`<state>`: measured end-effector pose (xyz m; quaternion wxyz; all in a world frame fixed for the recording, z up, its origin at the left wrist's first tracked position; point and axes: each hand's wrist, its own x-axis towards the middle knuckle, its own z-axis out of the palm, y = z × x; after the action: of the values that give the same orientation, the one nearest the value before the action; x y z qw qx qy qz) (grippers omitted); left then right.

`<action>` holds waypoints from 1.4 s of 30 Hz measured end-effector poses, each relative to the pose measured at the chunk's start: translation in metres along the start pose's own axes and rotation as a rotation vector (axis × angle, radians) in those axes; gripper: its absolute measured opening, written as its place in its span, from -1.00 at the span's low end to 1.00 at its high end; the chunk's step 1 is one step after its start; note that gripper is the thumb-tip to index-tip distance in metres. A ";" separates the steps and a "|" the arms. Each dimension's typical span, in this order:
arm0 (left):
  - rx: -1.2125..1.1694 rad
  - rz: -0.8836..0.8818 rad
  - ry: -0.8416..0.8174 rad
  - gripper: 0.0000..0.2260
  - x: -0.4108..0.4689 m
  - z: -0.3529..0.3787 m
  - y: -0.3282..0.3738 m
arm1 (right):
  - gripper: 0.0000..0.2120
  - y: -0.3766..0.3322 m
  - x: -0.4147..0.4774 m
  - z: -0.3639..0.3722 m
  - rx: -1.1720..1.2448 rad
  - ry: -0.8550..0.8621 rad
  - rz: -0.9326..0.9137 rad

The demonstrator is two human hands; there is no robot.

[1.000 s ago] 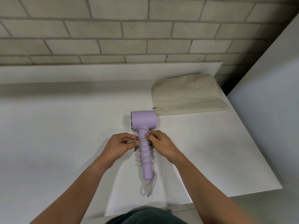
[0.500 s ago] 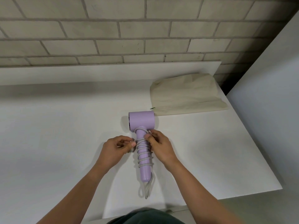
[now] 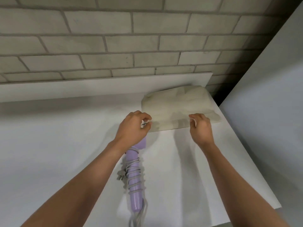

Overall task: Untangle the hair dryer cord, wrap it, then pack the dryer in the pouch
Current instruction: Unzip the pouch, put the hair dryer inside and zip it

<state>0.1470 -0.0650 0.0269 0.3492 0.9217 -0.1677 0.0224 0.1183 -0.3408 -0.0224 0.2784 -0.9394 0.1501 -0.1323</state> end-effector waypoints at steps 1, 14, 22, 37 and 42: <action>0.081 0.005 -0.062 -0.79 0.014 0.008 0.004 | -0.66 0.009 0.010 -0.002 -0.070 -0.029 -0.005; 0.572 -0.005 -0.463 -0.82 0.076 0.055 0.005 | -0.78 0.067 0.046 -0.040 -0.618 -0.310 -0.127; 0.121 0.001 -0.056 -0.85 0.011 0.042 0.026 | -0.84 0.109 -0.017 -0.097 -0.429 0.024 -0.117; -0.458 -0.291 -0.134 -0.74 -0.102 0.046 0.020 | -0.53 0.183 -0.152 -0.109 -0.291 -0.190 -0.008; -0.493 -0.295 -0.066 -0.72 -0.114 0.043 0.030 | -0.68 0.088 -0.166 -0.116 -0.380 -0.233 -0.080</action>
<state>0.0266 -0.0803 -0.0047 0.5564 0.8237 -0.0433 -0.1002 -0.0912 -0.4080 -0.0056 0.1063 -0.9891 0.1019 -0.0033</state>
